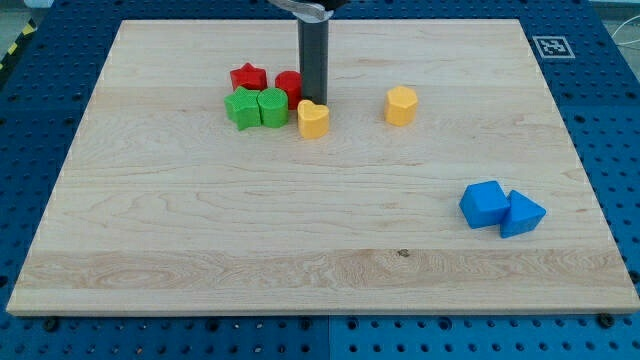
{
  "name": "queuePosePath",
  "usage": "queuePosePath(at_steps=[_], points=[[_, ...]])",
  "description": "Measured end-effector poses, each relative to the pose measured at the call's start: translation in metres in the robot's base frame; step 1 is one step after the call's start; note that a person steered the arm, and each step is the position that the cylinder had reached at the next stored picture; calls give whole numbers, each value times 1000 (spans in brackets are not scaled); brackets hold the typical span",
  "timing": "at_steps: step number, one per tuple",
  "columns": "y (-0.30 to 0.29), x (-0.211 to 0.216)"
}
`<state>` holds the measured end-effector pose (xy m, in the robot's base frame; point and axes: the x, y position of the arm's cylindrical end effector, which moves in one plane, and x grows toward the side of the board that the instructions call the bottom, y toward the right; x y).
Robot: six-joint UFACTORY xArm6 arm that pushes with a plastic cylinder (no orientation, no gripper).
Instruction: Slide the yellow heart a bit right
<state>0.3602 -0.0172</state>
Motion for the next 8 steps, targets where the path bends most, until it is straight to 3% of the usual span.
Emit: queuePosePath(at_steps=[2, 4, 6, 8], points=[[9, 23], [55, 86], [99, 109], [58, 178]])
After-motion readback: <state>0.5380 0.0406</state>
